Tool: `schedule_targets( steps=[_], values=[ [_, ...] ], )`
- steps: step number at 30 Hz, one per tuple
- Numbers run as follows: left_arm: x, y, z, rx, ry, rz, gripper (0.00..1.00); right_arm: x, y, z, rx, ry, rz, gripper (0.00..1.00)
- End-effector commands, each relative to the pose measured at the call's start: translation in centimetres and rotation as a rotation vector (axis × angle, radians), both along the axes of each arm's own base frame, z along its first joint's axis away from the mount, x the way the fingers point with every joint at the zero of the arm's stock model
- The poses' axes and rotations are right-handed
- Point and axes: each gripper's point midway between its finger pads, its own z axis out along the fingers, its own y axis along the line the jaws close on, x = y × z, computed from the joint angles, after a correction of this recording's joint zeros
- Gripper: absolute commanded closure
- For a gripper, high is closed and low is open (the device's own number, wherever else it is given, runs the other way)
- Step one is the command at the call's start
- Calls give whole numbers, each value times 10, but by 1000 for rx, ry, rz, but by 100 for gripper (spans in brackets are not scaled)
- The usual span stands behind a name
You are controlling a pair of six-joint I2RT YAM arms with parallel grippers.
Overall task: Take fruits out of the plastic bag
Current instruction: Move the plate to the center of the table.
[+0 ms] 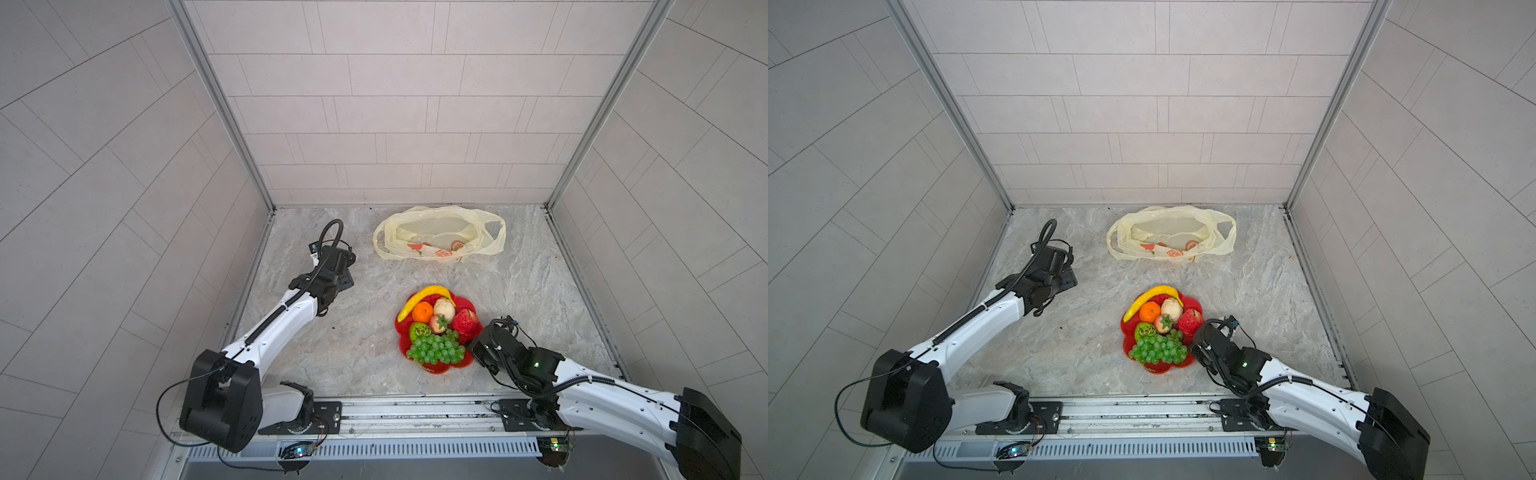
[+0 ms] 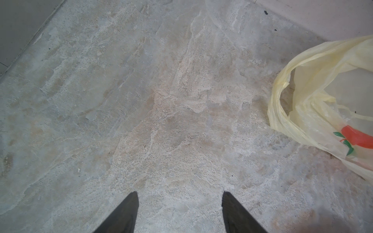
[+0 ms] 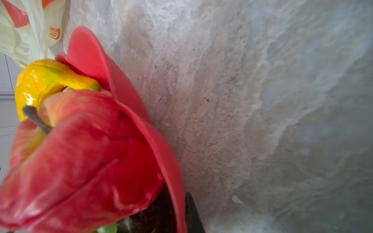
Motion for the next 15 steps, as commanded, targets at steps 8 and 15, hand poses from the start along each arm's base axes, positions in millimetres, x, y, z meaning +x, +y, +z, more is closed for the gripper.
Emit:
schedule_targets(
  steps=[8, 15],
  values=[
    [-6, 12, 2, 44, -4, 22, 29, 41, 18, 17, 67, 18, -54, 95],
    [-6, 13, 4, 50, -10, 24, 29, 63, 29, 9, 64, 45, -41, 97]
  ],
)
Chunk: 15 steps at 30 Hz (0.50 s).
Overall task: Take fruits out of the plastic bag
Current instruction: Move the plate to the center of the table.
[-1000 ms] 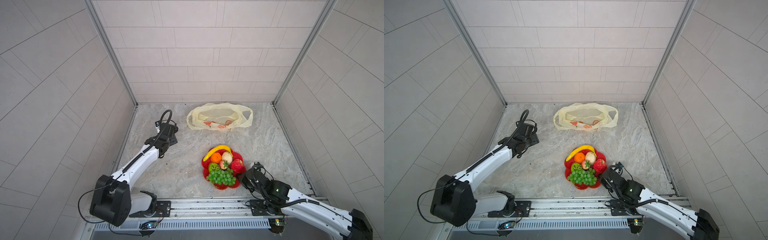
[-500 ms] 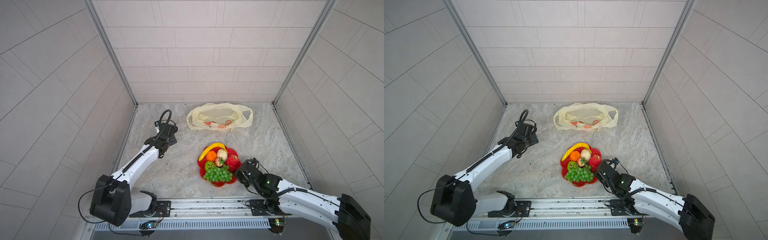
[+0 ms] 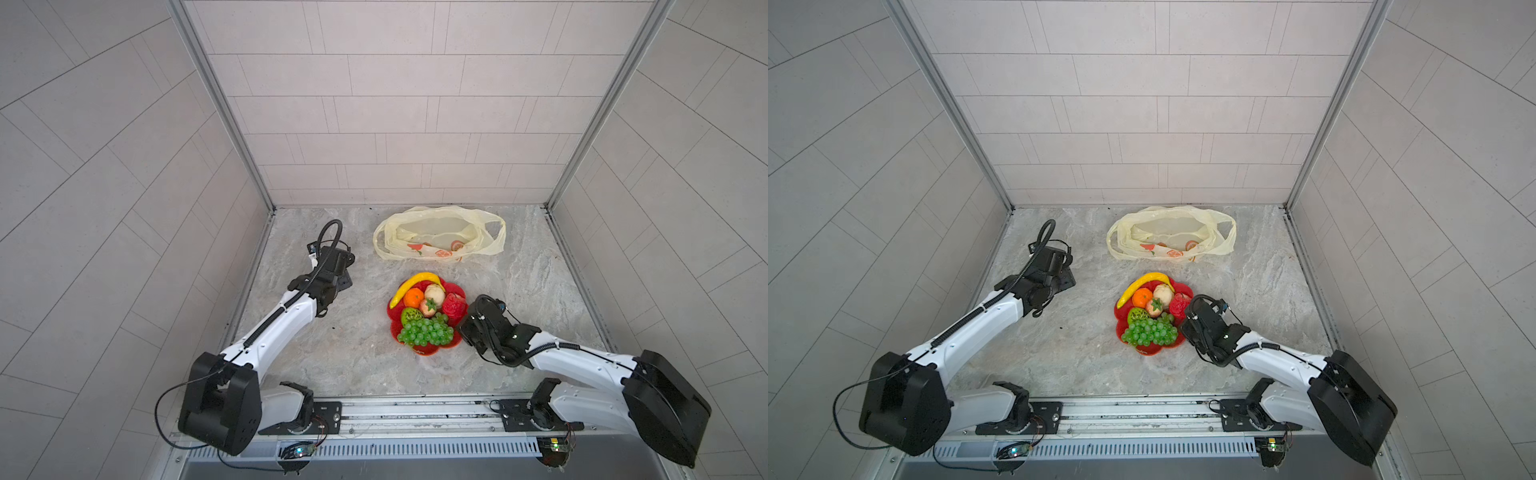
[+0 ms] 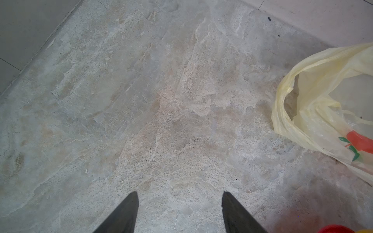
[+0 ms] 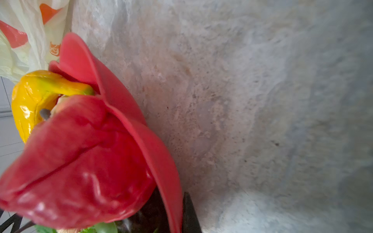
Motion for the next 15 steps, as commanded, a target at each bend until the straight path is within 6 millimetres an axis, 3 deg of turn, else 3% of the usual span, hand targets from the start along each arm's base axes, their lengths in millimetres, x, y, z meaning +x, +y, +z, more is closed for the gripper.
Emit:
schedule_targets(
  steps=[1, 8, 13, 15],
  values=[
    [-6, 8, 0, 33, 5, 9, 29, 14, 10, 5, 45, -7, -12, 97],
    [-4, 9, -2, 44, 15, 5, 29, 36, 18, 2, 0, 28, 24, 97],
    [-5, 10, -2, 53, 11, 9, 29, 38, 22, -14, -24, 76, 52, 96],
    [-5, 11, -1, 53, 9, 11, 29, 46, 29, -9, -12, 64, 57, 97]
  ],
)
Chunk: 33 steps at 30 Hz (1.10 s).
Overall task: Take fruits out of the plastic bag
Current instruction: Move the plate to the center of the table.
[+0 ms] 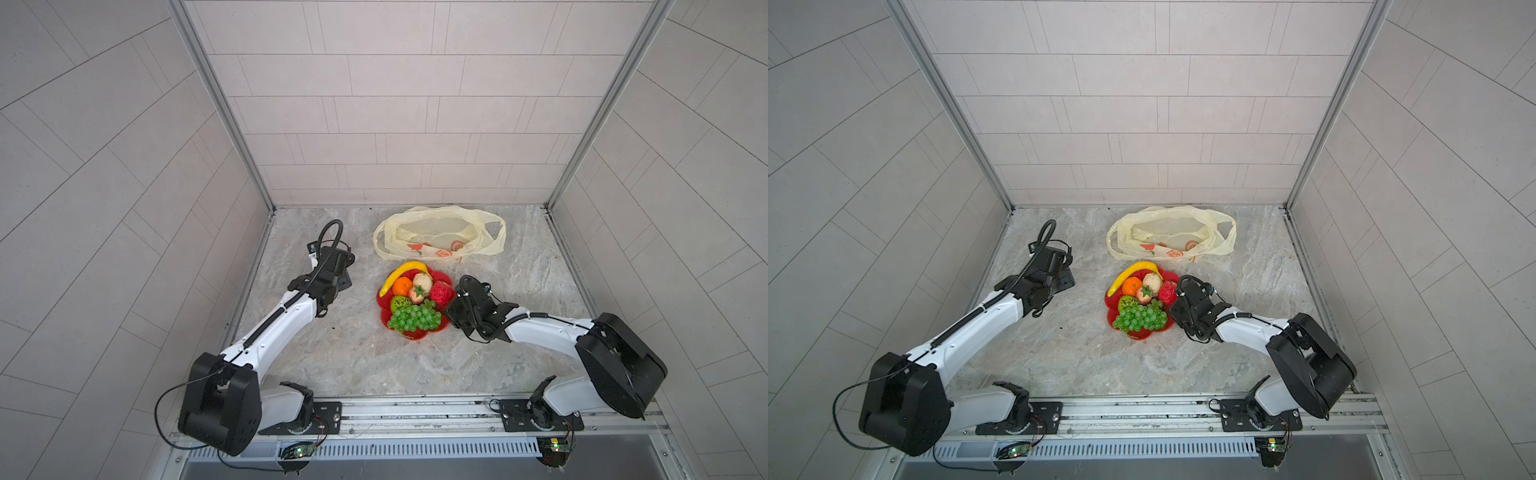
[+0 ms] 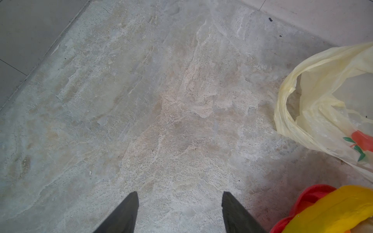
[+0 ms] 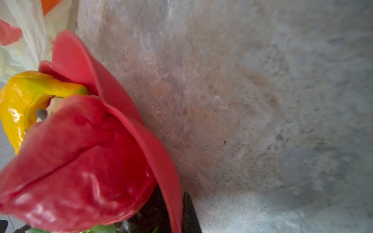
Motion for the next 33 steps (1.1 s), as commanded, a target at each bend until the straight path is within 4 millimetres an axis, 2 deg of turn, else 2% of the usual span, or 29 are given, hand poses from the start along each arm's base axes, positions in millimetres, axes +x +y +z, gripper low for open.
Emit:
schedule_targets(
  steps=[1, 3, 7, 9, 13, 17, 21, 25, 27, 28, 29, 30, 31, 33],
  values=[
    [-5, 9, -2, 32, 10, 15, 29, 1, 1, -5, -17, 28, 6, 97],
    [-5, 9, -3, 36, 13, 14, 29, 1, 0, -6, -26, 30, 11, 94],
    [-4, 9, -5, 41, 18, 13, 29, -6, -7, -7, -76, 62, 35, 76],
    [-4, 9, -7, 44, 25, 13, 29, -11, -12, -8, -99, 77, 37, 70],
    [-4, 11, -6, 53, 19, 17, 29, -25, -23, -14, -132, 117, 52, 67],
    [-4, 13, -6, 66, 3, 19, 29, -36, -34, -3, -179, 106, 99, 58],
    [-4, 16, -5, 79, -14, 23, 28, -42, -46, 20, -279, 75, 204, 41],
    [-5, 21, -4, 102, -31, 37, 27, -47, -54, 41, -313, 15, 287, 37],
    [-5, 26, -1, 126, -46, 51, 24, -46, -64, 59, -367, -47, 326, 37],
    [-5, 30, 1, 146, -55, 68, 20, -42, -72, 72, -433, -104, 352, 36],
    [-6, 36, 6, 177, -64, 96, 0, -35, -84, 87, -525, -176, 374, 36],
    [-8, 41, 10, 205, -77, 123, 0, -29, -98, 99, -628, -228, 373, 36],
    [-9, 48, 16, 236, -98, 156, 0, -22, -121, 115, -768, -279, 331, 35],
    [-13, 63, 28, 290, -142, 229, 0, -9, -153, 143, -961, -371, 237, 28]
  ],
)
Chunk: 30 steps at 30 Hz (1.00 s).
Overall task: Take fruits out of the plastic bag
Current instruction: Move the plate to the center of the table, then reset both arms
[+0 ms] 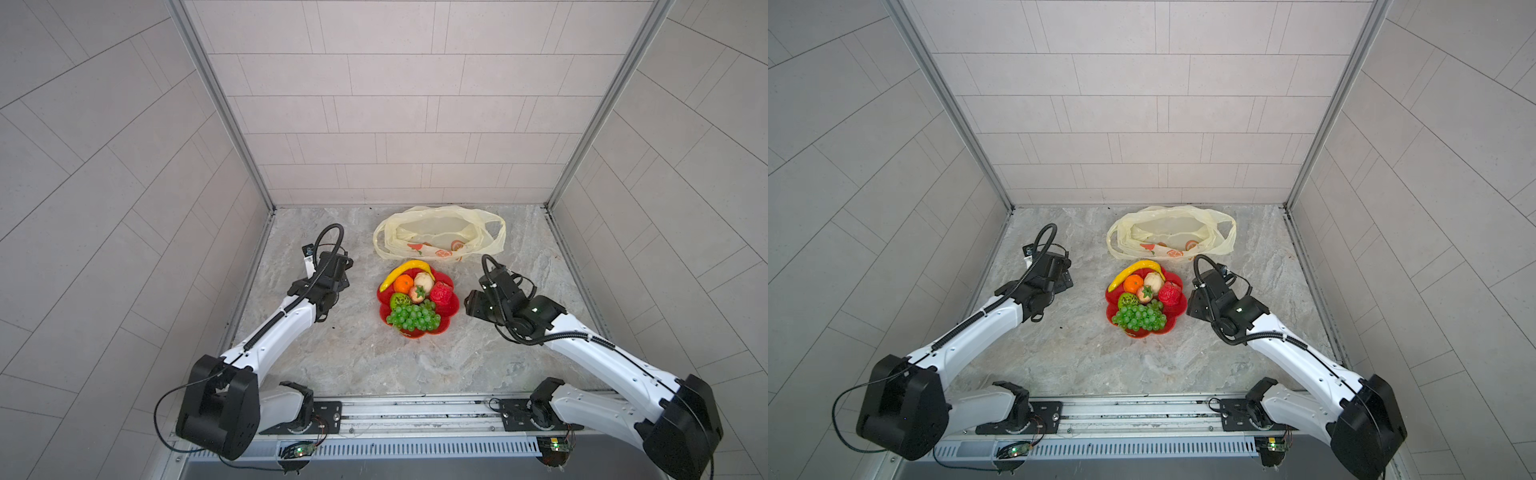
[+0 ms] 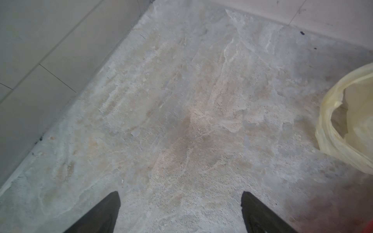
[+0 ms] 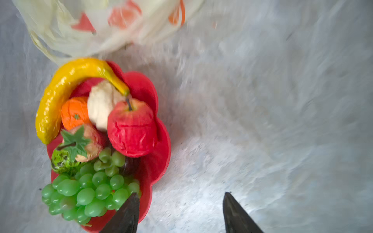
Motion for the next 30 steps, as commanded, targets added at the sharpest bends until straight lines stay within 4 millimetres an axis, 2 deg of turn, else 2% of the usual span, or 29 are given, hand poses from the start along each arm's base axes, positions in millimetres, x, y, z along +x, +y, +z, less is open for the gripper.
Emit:
schedule_targets(
  steps=[1, 4, 6, 9, 12, 15, 20, 22, 24, 26, 30],
  values=[
    [-8, 30, 26, 129, -103, 139, 0, 14, -72, 39, -428, -192, -106, 24],
    [-11, 44, 38, 200, -175, 197, 0, 30, -102, 62, -530, -318, -241, 20],
    [-3, 44, 45, 248, -200, 163, 0, 44, -114, 63, -584, -342, -291, 15],
    [14, 41, 51, 283, -240, 83, 0, 64, -138, 54, -652, -257, -349, 11],
    [23, 52, 40, 234, -264, 29, 0, 79, -159, 38, -717, -196, -373, 10],
    [29, 64, 25, 240, -251, 7, 0, 85, -180, 14, -716, -211, -420, 10],
    [52, 52, -7, 248, -186, -127, 0, 94, -179, -27, -721, -242, -396, 11],
    [50, 52, -8, 248, -202, -128, 0, 101, -175, -31, -737, -255, -357, 11],
    [48, 50, -18, 238, -191, -143, 0, 109, -164, -32, -702, -311, -292, 11],
    [49, 48, -35, 221, -181, -146, 0, 114, -153, -42, -653, -358, -218, 10],
    [54, 50, -35, 235, -160, -147, 0, 117, -144, -49, -605, -394, -142, 11]
  ],
)
